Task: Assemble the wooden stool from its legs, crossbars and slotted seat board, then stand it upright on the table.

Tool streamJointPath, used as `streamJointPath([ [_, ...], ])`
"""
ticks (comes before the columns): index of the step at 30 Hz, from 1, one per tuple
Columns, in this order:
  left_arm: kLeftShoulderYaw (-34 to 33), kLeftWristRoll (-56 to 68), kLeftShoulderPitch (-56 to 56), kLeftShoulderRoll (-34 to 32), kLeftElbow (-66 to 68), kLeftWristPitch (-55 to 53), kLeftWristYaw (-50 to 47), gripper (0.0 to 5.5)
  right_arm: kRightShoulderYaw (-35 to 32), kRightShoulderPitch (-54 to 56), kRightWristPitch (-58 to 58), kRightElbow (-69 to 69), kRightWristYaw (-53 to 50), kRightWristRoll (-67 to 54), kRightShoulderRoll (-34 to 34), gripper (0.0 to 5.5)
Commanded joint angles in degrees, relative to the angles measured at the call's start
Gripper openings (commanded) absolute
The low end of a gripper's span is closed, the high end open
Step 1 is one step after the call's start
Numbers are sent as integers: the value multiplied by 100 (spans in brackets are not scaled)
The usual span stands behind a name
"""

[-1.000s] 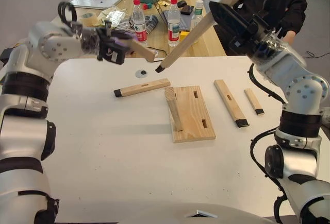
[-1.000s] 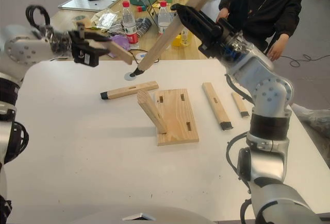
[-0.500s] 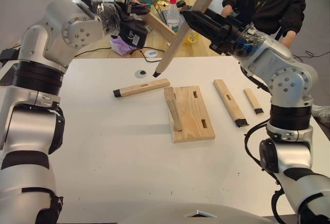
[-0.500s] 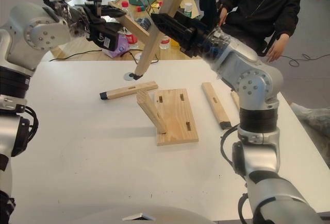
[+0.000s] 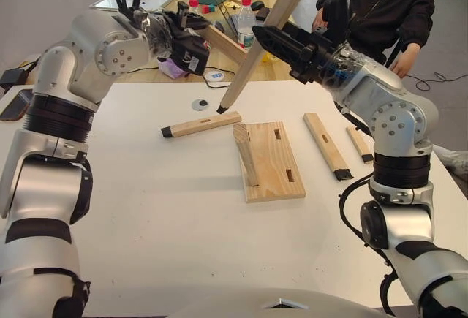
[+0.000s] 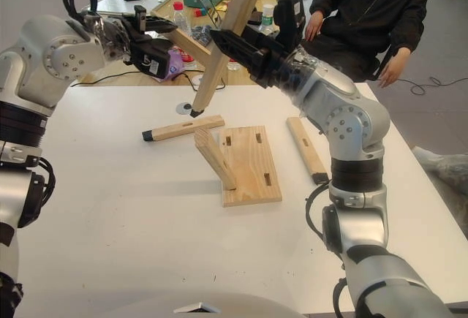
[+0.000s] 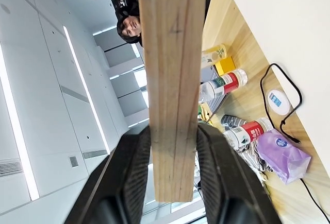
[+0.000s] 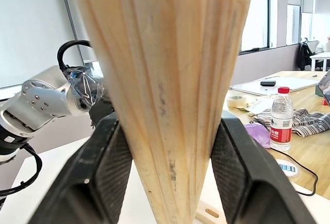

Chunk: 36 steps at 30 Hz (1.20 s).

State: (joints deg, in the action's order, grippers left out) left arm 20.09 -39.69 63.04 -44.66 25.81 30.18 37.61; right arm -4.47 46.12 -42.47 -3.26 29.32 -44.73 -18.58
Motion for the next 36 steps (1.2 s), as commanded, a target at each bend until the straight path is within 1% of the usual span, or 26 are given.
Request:
streamJointPath([
  [1, -31, 54, 75, -15, -75, -53, 40, 126, -66, 33, 126, 53, 23, 121, 64, 206],
  [14, -37, 477, -153, 212, -727, -479, 354, 126, -68, 32, 237, 188, 59, 277, 120, 206],
  [19, 35, 569, -322, 349, -938, -600, 415, 126, -188, 77, 200, 247, -14, 219, 164, 206],
  [27, 28, 521, -482, 191, -890, -549, 349, 126, -347, 141, 133, 377, -92, 136, 230, 206],
  [32, 54, 626, -518, 203, -895, -450, 416, 126, -339, 86, 84, 237, -9, 130, 298, 206],
  [36, 40, 1112, -626, 396, -1098, -553, 717, 126, -335, -17, 209, -70, 308, -46, 378, 206],
])
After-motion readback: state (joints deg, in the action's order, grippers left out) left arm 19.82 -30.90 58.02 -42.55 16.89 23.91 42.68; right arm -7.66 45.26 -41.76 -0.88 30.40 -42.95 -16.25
